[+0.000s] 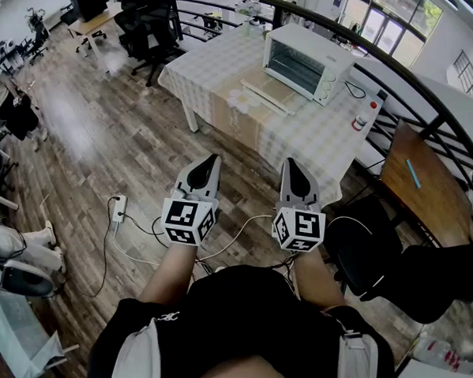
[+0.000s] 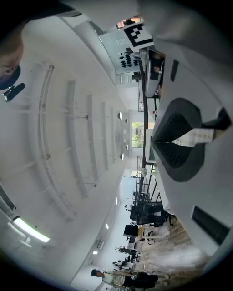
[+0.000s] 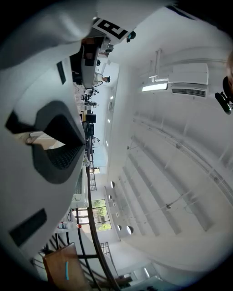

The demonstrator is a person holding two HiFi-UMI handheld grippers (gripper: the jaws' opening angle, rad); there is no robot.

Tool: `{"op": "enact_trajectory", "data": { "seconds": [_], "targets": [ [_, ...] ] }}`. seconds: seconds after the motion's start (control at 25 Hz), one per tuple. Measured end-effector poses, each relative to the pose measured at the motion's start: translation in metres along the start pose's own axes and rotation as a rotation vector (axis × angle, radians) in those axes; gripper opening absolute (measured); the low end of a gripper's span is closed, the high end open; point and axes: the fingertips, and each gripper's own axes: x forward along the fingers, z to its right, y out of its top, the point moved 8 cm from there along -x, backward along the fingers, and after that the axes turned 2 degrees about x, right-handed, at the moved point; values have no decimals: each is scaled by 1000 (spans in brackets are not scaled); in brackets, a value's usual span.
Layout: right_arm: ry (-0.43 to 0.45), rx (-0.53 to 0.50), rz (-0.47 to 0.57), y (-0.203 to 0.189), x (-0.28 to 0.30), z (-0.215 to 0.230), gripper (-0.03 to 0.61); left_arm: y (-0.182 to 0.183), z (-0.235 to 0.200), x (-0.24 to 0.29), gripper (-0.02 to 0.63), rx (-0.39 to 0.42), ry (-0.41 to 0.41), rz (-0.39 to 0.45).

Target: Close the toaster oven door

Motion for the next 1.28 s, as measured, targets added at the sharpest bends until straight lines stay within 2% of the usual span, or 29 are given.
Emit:
{"op": "enact_trajectory", "data": {
  "seconds": [0.4,0.68,0.96,1.28],
  "targets": [
    [-2,-14,1,-4,8,-13,-8,-6,-11,-2,15,2,1,-13],
    [-17,-40,-11,-10,16,-40,-8,-9,-36,-16,15,-10,-6,7],
    [-43,-48,-31,-14,19,-64,-8,-19,-57,-29,15,-32,-27,-9],
    [-53,-60,-24,-18,37,-67,-8,-17,-77,-26,15,-32,-17,19]
  ]
}}
